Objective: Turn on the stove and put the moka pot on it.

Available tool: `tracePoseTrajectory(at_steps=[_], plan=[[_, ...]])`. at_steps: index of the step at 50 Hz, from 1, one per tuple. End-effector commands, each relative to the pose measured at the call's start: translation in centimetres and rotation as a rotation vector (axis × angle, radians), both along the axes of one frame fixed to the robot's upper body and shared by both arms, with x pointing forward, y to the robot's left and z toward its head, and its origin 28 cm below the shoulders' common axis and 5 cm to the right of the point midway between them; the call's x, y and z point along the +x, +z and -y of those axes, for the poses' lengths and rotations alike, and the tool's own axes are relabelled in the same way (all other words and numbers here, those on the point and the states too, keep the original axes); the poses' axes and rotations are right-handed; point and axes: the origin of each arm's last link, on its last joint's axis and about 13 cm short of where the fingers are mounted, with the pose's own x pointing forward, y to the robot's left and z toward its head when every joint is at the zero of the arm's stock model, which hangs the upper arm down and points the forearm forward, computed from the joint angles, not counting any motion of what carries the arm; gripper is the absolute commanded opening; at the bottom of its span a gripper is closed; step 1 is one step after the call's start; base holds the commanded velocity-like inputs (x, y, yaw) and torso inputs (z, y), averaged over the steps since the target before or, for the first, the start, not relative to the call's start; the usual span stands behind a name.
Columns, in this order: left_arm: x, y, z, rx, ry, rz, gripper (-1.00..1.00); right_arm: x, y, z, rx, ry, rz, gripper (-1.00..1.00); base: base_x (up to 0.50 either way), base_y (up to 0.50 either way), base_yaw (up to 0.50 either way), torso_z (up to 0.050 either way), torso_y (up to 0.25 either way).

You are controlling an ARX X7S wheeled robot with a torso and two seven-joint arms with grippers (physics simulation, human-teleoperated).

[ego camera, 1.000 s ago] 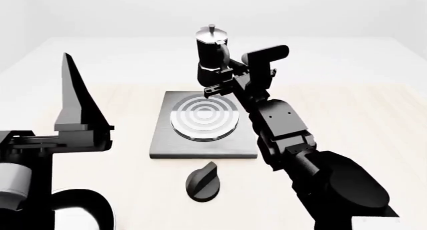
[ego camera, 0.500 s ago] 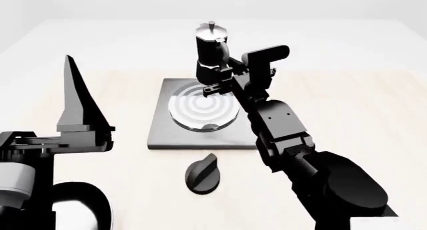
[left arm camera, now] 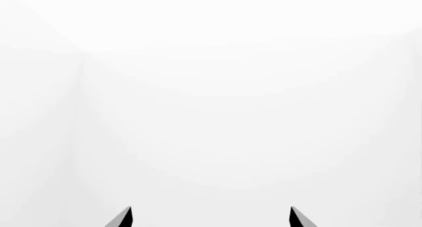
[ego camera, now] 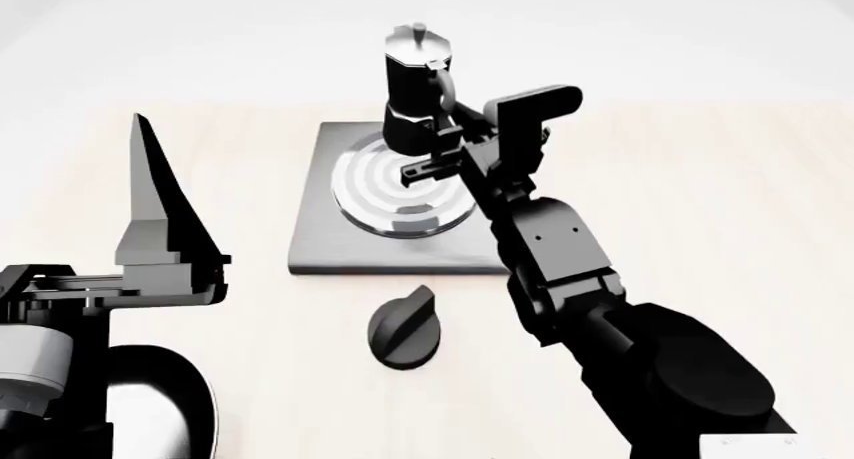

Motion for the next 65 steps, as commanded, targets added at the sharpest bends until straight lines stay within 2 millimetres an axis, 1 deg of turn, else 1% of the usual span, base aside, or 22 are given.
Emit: tracePoseTrajectory(at_steps=[1, 11, 12, 14, 25, 34, 40, 53, 62, 64, 65], plan=[[0.0, 0.0, 0.0, 0.000, -0.001, -0.001, 1.00, 0.2, 1.2, -0.4, 0.029, 0.009, 0.062, -1.00, 0.00, 0.00, 0.00, 0.013, -0.111], [0.0, -0.1, 0.0, -0.002, -0.002, -0.004, 1.00, 0.2, 1.5, -0.4, 0.024, 0.003, 0.071, -1.00, 0.00, 0.00, 0.00, 0.013, -0.113], [0.0, -0.2, 0.0, -0.003, -0.003, -0.006, 1.00, 0.1, 1.1, -0.4, 0.025, -0.003, 0.069, -1.00, 0.00, 0.00, 0.00, 0.013, -0.111], [0.0, -0.3, 0.0, -0.003, -0.003, -0.007, 1.00, 0.2, 1.6, -0.4, 0.021, -0.008, 0.069, -1.00, 0.00, 0.00, 0.00, 0.013, -0.113], [0.0, -0.3, 0.0, -0.004, -0.005, -0.006, 1.00, 0.4, 2.2, -0.3, 0.014, -0.060, 0.082, -1.00, 0.00, 0.00, 0.00, 0.013, -0.112], [0.0, -0.2, 0.0, -0.007, -0.006, -0.006, 1.00, 0.3, 1.9, -0.5, 0.007, -0.041, 0.091, -1.00, 0.00, 0.00, 0.00, 0.013, -0.112], [0.0, -0.3, 0.0, -0.007, -0.006, -0.008, 1.00, 0.3, 2.3, -0.7, 0.006, -0.028, 0.098, -1.00, 0.00, 0.00, 0.00, 0.013, -0.113], [0.0, -0.2, -0.1, -0.013, -0.001, 0.000, 1.00, 0.3, 2.4, -0.9, 0.002, -0.016, 0.099, -1.00, 0.00, 0.00, 0.00, 0.013, -0.111], [0.1, -0.3, 0.0, -0.016, -0.010, -0.004, 1.00, 0.3, 2.1, -0.7, -0.001, -0.024, 0.093, -1.00, 0.00, 0.00, 0.00, 0.000, 0.000], [0.1, -0.4, 0.0, -0.014, -0.012, -0.005, 1.00, 0.1, 1.6, -0.6, 0.000, -0.024, 0.092, -1.00, 0.00, 0.00, 0.00, 0.000, 0.000], [0.1, -0.4, 0.0, -0.014, -0.012, -0.005, 1.00, 0.2, 2.0, -0.6, 0.001, -0.024, 0.092, -1.00, 0.00, 0.00, 0.00, 0.000, 0.000]])
